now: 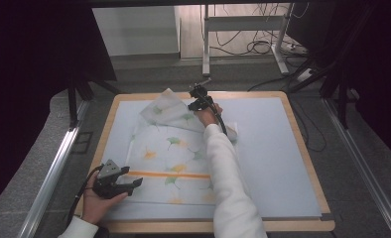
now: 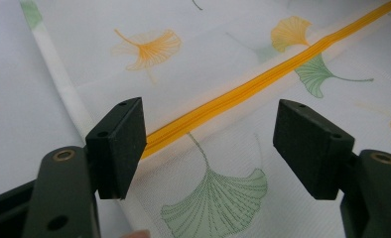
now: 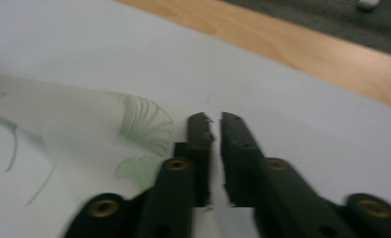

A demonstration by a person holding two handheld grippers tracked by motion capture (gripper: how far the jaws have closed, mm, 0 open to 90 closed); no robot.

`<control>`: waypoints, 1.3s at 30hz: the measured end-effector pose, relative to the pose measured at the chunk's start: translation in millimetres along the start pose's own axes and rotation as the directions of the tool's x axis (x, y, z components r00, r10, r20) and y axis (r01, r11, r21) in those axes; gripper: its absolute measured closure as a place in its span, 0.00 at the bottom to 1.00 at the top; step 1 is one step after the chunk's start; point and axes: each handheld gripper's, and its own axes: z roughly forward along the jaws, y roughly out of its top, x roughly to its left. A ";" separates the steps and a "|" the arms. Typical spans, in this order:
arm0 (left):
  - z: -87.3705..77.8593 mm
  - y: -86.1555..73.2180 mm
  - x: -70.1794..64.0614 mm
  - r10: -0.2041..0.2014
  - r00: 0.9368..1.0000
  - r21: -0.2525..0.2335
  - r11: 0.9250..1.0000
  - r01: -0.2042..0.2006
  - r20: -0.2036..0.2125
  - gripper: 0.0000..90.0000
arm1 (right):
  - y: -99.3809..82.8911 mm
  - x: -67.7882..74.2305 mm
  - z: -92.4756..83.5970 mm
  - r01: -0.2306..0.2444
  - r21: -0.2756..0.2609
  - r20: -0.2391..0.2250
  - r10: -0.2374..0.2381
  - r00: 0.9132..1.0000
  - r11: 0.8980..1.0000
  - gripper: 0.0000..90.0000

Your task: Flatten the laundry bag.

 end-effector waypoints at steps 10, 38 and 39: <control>-0.6 0.4 -0.6 0.005 1.000 -0.005 1.000 -0.005 0.009 0.32 | 6.3 11.2 -34.8 0.064 -0.149 0.085 -0.052 0.995 0.987 0.62; 0.0 1.0 -5.7 0.017 1.000 0.005 1.000 -0.017 -0.003 0.32 | -85.6 39.1 -108.3 0.183 -0.038 -0.150 -0.187 0.971 0.982 0.84; 0.0 1.0 -5.9 0.018 1.000 0.005 1.000 -0.018 -0.004 0.32 | -89.3 38.5 -109.4 0.185 -0.032 -0.146 -0.188 0.971 0.982 0.87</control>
